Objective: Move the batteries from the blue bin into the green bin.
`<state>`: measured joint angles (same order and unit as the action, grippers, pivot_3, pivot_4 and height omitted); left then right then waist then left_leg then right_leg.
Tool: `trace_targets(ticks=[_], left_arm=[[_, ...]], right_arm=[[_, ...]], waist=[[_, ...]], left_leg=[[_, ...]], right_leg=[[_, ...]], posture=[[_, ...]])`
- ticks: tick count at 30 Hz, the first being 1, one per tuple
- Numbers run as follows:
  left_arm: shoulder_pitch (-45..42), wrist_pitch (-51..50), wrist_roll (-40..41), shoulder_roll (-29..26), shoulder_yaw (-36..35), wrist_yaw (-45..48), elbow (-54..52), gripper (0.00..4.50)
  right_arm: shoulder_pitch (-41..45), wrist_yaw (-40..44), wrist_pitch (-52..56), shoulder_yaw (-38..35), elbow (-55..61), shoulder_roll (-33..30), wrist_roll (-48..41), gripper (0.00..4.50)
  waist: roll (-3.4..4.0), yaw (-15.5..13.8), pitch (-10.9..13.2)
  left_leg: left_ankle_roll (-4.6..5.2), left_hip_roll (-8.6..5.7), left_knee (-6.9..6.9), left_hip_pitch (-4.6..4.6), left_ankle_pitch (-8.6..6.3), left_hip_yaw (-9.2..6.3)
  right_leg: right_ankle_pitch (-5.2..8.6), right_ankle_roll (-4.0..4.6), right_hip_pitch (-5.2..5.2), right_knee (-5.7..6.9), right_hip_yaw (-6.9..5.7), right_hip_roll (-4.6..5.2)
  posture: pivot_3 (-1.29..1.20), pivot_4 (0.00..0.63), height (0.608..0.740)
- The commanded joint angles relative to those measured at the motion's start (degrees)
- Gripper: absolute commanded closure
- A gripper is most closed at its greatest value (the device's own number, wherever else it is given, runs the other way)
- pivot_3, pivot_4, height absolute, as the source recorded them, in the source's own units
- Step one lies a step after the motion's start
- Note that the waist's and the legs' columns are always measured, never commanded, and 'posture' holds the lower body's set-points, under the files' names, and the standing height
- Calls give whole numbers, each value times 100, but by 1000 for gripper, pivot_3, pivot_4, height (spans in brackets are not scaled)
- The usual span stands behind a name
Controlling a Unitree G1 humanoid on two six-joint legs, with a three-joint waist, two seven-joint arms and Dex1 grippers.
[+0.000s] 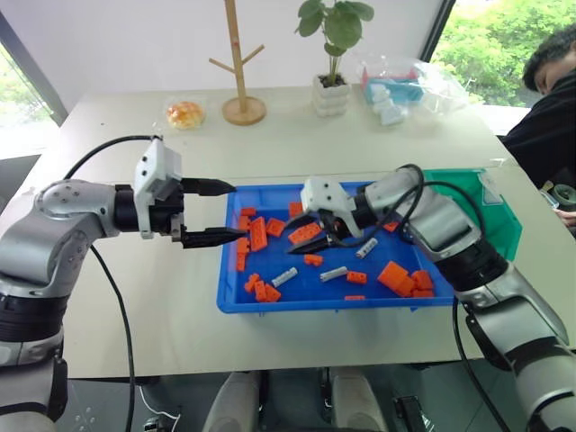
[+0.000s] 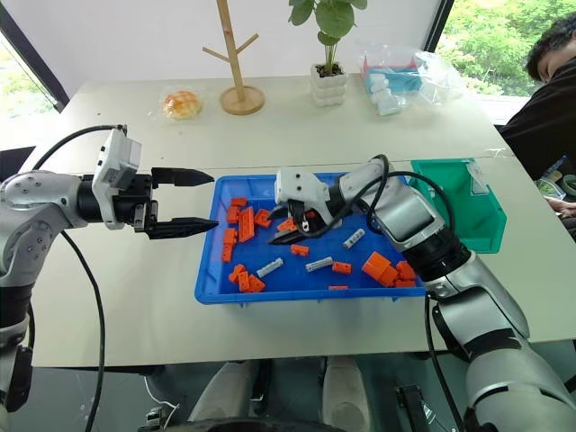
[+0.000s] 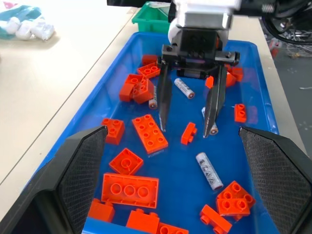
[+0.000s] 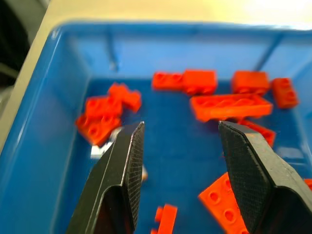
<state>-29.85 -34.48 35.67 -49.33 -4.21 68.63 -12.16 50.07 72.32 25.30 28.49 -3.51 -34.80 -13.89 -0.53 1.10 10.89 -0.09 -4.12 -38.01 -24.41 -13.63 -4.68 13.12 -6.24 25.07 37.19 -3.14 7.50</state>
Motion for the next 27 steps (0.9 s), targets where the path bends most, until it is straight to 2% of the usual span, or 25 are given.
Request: trace_targets(ticks=[1,15,25,27], left_arm=[[-90,10,96,-82,-118,48,-160,0],[-51,-119,234,-148,-179,87,-338,0],[-6,-147,256,-155,-177,91,-414,0],[-1,-147,254,-152,-176,93,-419,0]], right_arm=[[-20,241,-408,-74,114,45,141,2065],[-786,311,-1850,294,-54,224,1216,2065],[-689,316,-1971,272,-514,630,1549,2065],[-719,383,-1986,290,-548,618,1596,2592]], waist=[[-1,-3,1],[-2,-15,1],[-2,-22,1],[-2,-26,1]], left_leg=[[-1,0,0,0,0,0],[-6,-3,-1,0,2,-2],[-9,-2,-1,0,4,-3],[-9,-3,-1,0,4,-3]], right_leg=[[0,0,0,0,0,0],[0,1,-2,0,1,3],[0,1,-3,0,1,2],[0,1,-3,0,1,2]], posture=[[0,150,693],[0,150,693],[0,150,693],[0,150,693]])
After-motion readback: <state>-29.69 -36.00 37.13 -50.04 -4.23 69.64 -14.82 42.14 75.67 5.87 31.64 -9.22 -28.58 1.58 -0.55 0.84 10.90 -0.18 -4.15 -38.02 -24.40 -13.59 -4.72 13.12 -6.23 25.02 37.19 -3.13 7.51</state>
